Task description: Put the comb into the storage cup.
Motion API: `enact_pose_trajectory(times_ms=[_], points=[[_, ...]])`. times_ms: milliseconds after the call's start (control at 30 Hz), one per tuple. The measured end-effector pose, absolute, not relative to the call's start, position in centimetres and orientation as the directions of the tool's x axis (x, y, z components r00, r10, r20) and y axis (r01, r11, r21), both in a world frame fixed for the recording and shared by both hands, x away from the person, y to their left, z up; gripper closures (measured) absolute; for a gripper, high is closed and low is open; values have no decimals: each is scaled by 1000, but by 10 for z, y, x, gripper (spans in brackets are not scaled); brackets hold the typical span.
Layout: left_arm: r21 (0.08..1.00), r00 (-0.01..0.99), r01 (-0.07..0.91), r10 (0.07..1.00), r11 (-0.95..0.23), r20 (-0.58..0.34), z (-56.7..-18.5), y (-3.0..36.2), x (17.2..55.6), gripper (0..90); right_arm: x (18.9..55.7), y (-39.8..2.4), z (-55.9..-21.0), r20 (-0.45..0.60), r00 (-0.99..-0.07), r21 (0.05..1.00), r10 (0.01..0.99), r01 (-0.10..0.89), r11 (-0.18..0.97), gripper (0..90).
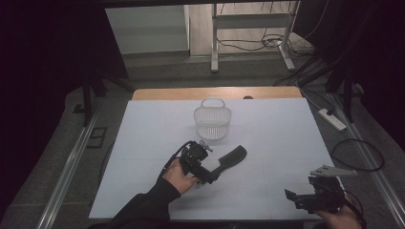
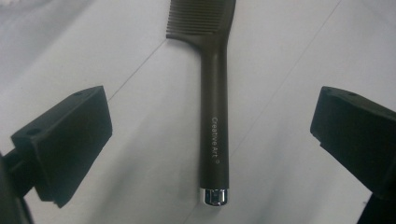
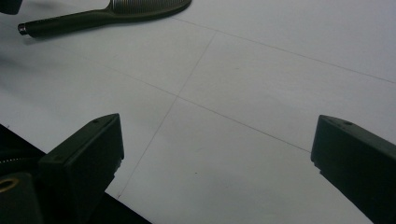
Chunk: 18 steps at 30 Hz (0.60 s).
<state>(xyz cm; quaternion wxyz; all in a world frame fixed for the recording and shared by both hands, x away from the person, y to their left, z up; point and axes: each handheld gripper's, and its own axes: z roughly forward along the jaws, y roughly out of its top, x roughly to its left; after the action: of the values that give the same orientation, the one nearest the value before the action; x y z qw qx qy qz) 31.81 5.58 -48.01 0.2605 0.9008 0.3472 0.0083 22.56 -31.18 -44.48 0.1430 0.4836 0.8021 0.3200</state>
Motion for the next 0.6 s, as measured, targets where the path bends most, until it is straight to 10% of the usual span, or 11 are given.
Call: enact_pose_trajectory(times_ms=[600], points=[[375, 772, 618, 624, -691, -123, -509, 38, 317, 0, 225, -312, -445, 80, -495, 651, 865, 683, 331, 30]])
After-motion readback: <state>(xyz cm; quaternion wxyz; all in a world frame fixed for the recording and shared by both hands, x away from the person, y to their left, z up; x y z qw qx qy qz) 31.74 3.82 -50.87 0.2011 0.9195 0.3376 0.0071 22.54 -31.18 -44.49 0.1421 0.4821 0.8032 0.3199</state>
